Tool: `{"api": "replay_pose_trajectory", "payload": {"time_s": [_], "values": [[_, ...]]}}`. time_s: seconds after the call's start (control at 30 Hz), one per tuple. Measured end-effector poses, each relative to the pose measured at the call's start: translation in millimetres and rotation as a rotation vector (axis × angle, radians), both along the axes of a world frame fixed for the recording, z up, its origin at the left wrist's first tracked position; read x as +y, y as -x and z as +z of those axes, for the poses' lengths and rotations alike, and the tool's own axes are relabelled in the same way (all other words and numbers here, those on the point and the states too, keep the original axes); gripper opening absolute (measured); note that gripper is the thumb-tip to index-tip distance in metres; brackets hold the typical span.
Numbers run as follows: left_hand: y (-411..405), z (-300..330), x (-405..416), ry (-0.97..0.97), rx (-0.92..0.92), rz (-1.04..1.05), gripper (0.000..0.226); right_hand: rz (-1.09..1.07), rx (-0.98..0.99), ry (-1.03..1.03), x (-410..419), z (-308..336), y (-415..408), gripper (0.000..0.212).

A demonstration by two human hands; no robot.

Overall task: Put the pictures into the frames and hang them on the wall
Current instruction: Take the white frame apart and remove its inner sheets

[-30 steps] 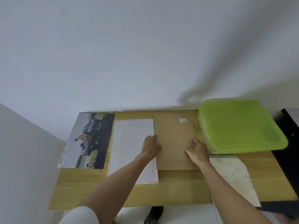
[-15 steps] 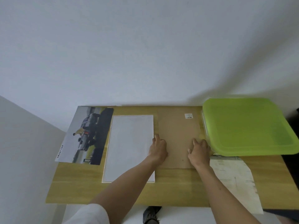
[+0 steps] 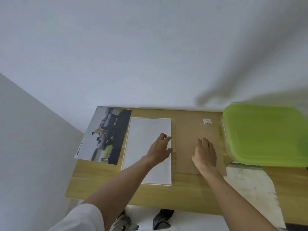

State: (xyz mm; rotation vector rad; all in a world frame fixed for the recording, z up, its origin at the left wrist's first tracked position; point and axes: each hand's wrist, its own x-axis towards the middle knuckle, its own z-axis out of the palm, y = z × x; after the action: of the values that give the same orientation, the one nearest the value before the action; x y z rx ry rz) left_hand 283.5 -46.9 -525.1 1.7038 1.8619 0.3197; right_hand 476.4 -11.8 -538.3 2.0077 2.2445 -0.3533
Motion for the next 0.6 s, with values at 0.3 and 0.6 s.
{"api": "replay_pose_trajectory", "payload": {"time_s": [0.3,0.6], "values": [[121,-14,-56,0.022,0.314,-0.074,0.088,0.178,0.204,0.113,-39,5,77,0.048],[159,-37,-97,0.224,0.359,-0.201,0.117,0.008,0.027,0.218,-75,-15,126,0.078]]}}
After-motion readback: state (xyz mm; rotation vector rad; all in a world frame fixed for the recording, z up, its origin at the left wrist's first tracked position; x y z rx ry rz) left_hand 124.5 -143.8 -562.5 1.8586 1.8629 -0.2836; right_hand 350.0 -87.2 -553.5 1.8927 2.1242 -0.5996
